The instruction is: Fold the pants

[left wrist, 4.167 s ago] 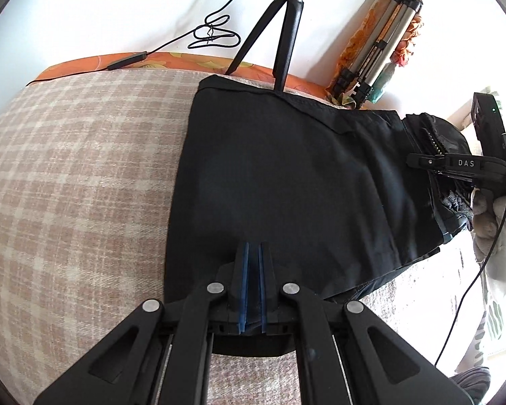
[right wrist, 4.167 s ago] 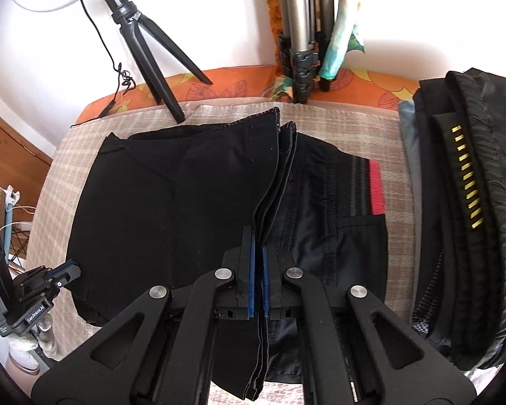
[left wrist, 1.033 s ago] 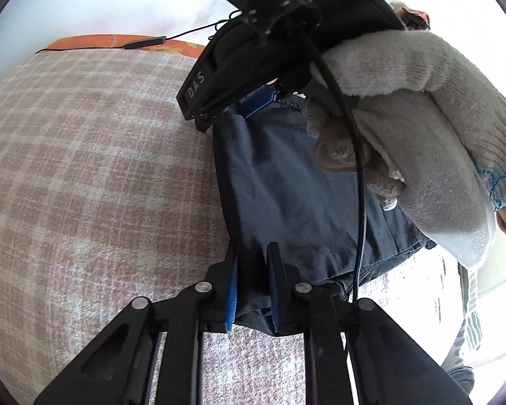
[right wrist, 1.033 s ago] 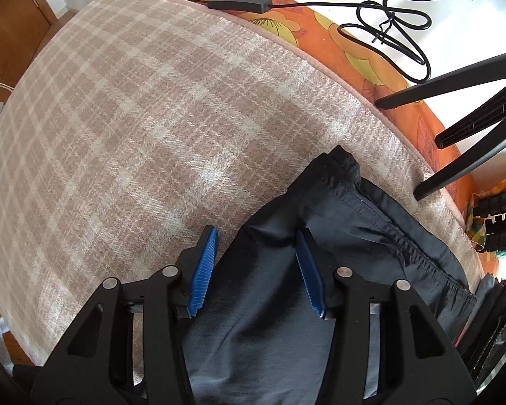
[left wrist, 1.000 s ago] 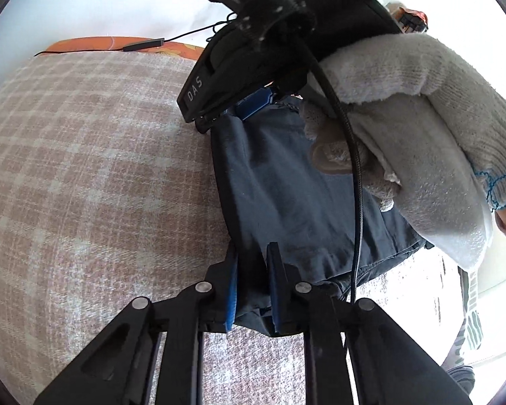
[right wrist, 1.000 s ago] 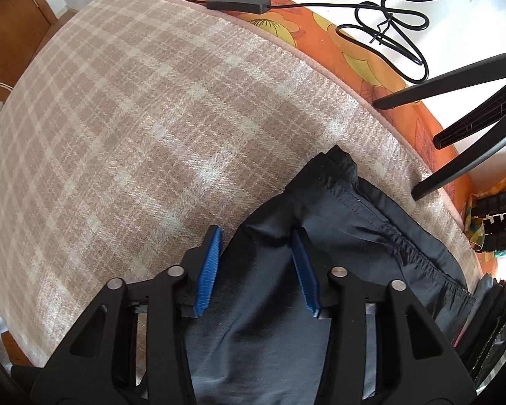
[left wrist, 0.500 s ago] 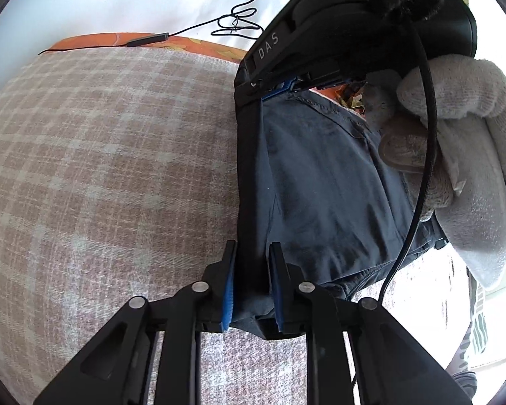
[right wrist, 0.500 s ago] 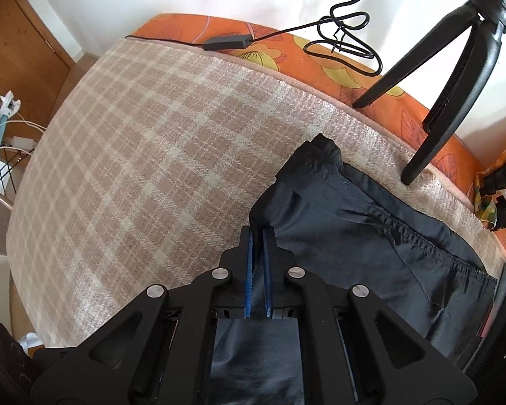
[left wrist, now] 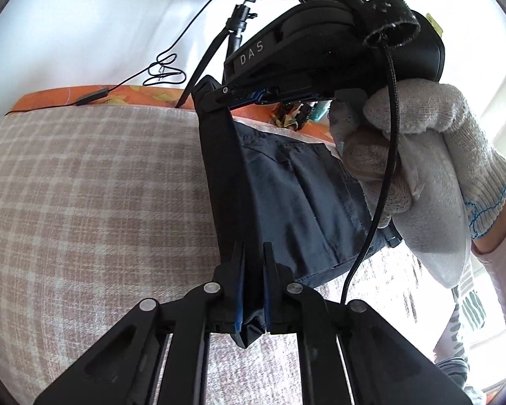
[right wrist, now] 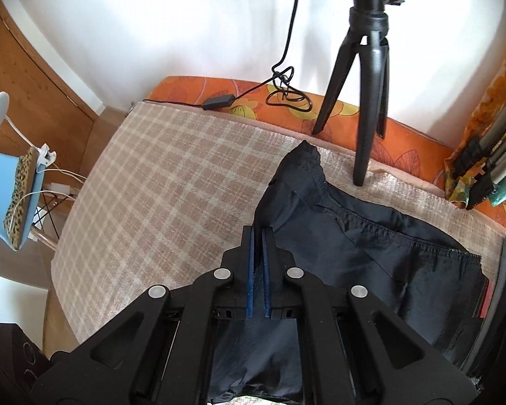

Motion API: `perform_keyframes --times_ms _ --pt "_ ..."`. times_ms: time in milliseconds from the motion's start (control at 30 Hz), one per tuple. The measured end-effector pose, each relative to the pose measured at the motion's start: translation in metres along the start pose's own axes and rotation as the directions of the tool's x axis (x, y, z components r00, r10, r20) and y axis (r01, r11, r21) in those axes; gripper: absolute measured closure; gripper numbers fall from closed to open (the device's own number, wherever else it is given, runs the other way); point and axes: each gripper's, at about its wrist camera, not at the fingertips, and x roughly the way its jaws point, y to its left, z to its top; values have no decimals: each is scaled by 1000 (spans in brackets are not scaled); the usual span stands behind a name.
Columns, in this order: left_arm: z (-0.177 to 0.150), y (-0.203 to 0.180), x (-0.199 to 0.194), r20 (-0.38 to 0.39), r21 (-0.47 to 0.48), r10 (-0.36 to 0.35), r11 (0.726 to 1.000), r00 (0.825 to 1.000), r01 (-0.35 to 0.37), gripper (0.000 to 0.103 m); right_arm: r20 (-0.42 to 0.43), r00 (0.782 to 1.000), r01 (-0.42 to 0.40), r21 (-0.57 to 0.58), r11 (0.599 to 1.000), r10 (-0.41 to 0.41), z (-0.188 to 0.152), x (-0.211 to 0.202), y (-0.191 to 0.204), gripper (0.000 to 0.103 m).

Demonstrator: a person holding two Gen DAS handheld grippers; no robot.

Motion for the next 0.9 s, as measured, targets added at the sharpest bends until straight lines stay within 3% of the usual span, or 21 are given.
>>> perform_keyframes --times_ms 333,600,767,900 --pt "13 -56 15 -21 83 -24 996 1000 25 97 56 998 4 56 998 -7 -21 -48 -54 99" --pt "12 -98 45 -25 147 -94 984 995 96 96 81 995 44 97 994 -52 -39 -69 -102 99" --pt "12 -126 59 -59 151 -136 978 989 144 96 71 993 88 130 988 -98 -59 -76 -146 99" --pt "12 -145 76 -90 189 -124 972 988 139 96 47 990 126 160 979 -135 -76 -71 -179 99"
